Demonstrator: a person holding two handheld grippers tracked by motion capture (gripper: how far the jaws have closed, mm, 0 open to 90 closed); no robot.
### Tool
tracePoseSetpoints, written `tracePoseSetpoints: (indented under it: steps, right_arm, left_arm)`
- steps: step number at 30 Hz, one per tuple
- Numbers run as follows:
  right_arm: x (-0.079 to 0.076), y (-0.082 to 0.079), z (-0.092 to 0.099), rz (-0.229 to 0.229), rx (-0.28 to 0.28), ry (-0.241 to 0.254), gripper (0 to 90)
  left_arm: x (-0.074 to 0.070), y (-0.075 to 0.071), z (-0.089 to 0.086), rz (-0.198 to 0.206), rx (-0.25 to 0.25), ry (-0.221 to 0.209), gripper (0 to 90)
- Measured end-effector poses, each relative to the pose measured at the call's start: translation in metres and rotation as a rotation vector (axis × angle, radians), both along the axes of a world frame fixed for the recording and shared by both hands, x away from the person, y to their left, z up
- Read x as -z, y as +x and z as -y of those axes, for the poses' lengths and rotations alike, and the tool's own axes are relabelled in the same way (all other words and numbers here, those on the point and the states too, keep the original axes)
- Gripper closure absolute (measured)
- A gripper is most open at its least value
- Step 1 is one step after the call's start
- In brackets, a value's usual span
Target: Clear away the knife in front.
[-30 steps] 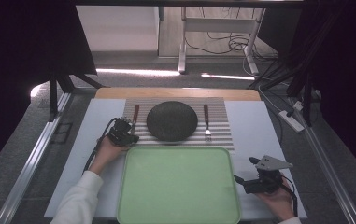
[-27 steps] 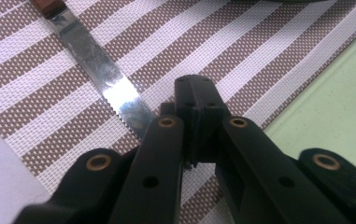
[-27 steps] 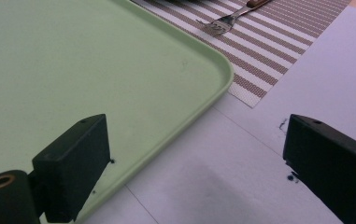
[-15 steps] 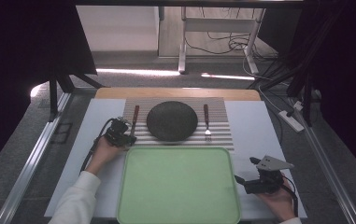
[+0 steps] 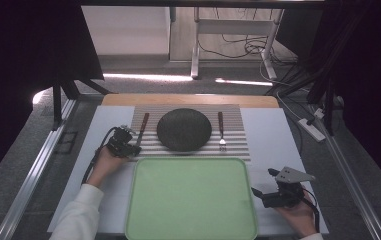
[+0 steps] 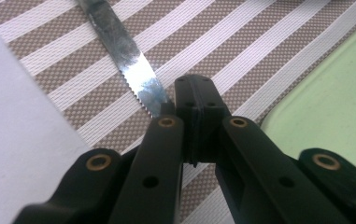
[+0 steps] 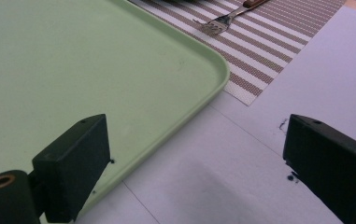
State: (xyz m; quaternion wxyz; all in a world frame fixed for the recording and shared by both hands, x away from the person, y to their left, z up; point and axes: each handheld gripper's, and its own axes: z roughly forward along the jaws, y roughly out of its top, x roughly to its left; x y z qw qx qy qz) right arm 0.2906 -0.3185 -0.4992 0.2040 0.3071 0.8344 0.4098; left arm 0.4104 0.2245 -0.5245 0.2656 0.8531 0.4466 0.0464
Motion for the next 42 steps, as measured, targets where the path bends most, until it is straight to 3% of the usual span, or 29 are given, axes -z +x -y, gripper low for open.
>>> tracePoseSetpoints:
  steps: [42]
  right_arm:
    - [0.0,0.0,0.003,-0.004,0.007,0.005,7.5]
  left_arm:
    - [0.0,-0.006,-0.044,0.0,-0.097,0.028,88.9]
